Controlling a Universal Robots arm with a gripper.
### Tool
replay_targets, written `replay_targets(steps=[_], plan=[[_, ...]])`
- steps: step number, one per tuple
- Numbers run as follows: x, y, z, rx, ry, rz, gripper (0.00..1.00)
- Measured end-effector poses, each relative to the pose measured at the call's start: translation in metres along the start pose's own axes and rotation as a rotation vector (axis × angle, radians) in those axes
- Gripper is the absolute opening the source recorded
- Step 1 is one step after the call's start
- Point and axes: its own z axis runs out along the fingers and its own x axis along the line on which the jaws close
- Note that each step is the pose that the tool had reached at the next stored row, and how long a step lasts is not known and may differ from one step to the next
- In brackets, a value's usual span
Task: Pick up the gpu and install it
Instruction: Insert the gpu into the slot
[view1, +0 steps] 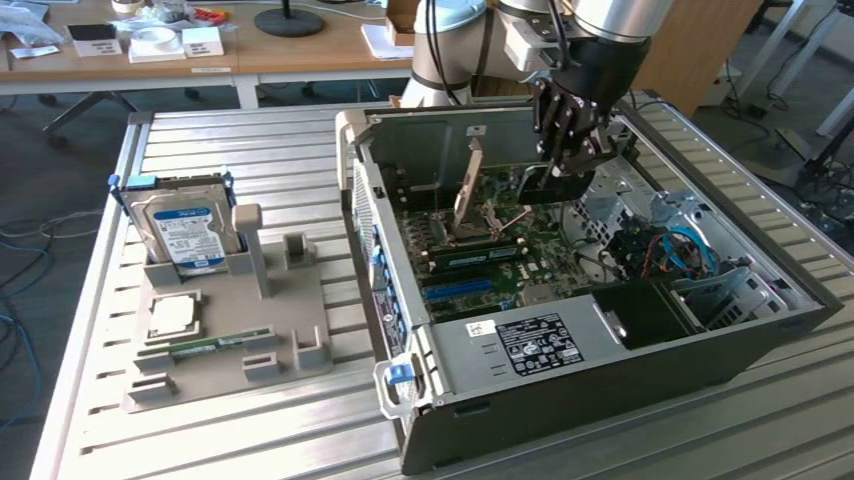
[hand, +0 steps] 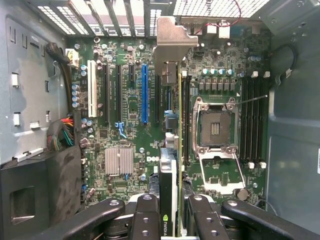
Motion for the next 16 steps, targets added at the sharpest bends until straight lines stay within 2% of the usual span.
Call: replay_targets(steps=[11,16], plan=[[0.0001,0.0001,0.0013,0.0,0.0,0.0,0.26],[0.0001,0.0038,0.0015,0.0001,-0.0001,0.0,0.26]])
